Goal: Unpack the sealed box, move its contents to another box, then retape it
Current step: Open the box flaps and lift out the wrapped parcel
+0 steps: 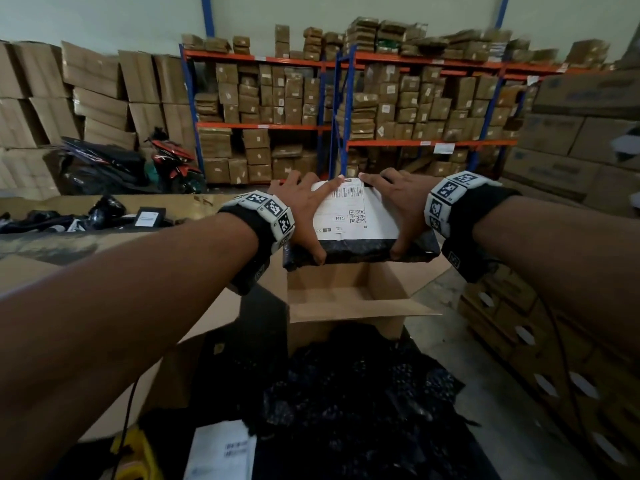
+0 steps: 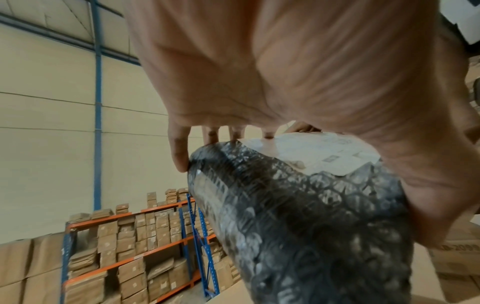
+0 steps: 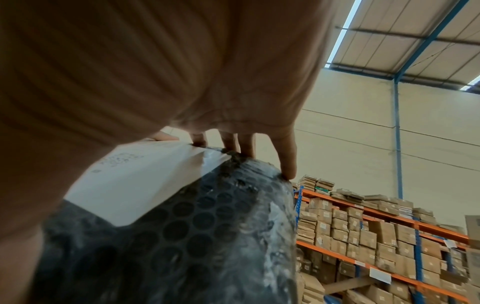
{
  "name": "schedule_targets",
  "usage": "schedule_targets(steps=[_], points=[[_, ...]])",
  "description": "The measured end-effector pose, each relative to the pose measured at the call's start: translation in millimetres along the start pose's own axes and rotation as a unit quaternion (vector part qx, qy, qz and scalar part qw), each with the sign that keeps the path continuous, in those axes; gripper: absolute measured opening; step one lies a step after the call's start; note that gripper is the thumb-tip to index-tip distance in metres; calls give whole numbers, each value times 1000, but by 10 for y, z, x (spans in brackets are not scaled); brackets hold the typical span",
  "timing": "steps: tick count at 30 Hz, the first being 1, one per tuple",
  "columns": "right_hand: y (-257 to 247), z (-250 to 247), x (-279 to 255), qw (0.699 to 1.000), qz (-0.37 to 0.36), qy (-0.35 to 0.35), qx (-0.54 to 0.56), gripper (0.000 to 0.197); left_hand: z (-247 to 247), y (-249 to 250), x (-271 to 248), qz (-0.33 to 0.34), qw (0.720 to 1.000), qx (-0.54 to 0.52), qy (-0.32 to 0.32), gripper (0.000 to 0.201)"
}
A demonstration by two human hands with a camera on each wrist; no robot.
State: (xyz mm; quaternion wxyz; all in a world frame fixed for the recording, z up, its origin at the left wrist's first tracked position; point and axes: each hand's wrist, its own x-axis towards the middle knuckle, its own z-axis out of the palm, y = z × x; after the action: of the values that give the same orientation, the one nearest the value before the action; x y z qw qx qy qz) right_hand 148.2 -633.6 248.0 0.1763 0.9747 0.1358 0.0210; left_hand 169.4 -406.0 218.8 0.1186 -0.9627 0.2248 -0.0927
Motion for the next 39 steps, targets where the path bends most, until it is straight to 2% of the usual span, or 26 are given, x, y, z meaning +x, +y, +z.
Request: schedule_targets(steps=[9,13,16,20,26,29,32,33,34,36,37,39], points=[[142,341,898,997,-12,-76,-1,162,344,-106,789,-21,993,-32,-107,153],[108,633,1218,992,-23,-124,15,164,622,-98,990,-19,991,-35,-131,153],[84,859,1383,985,-34,-164,37,162,841,-74,1102,-23,984,-32,-173,154],[24,1145,1583,979,-51,-195,42,163,1115,-39,1241,-23,974,-66,-215,148],[12,1502,1769,971,-73,-222,42,159,1347,174,1349,-4,962,-101,-253,122],[2,1706,1844,965,-102,-235,53,157,1538,212,1401,5,957,-119,-266,125],[-26,1860,1888,956,-125,-258,67,153,1757,262,1471,0,938,-116,-327,119],[-41,1918,1907,954,-130,-263,64,151,1862,276,1504,4,930,-121,-346,120],[-59,1946,1913,952,-134,-269,58,150,1994,280,1558,3,930,-103,-353,130],[-73,2067,1963,951,-134,-275,50,150,2345,242,1741,-10,938,-85,-337,164],[-84,2132,1996,951,-129,-278,49,149,2559,196,1857,-13,938,-86,-336,174],[-128,2192,2014,954,-121,-269,59,145,2431,229,1837,-12,933,-68,-354,183]])
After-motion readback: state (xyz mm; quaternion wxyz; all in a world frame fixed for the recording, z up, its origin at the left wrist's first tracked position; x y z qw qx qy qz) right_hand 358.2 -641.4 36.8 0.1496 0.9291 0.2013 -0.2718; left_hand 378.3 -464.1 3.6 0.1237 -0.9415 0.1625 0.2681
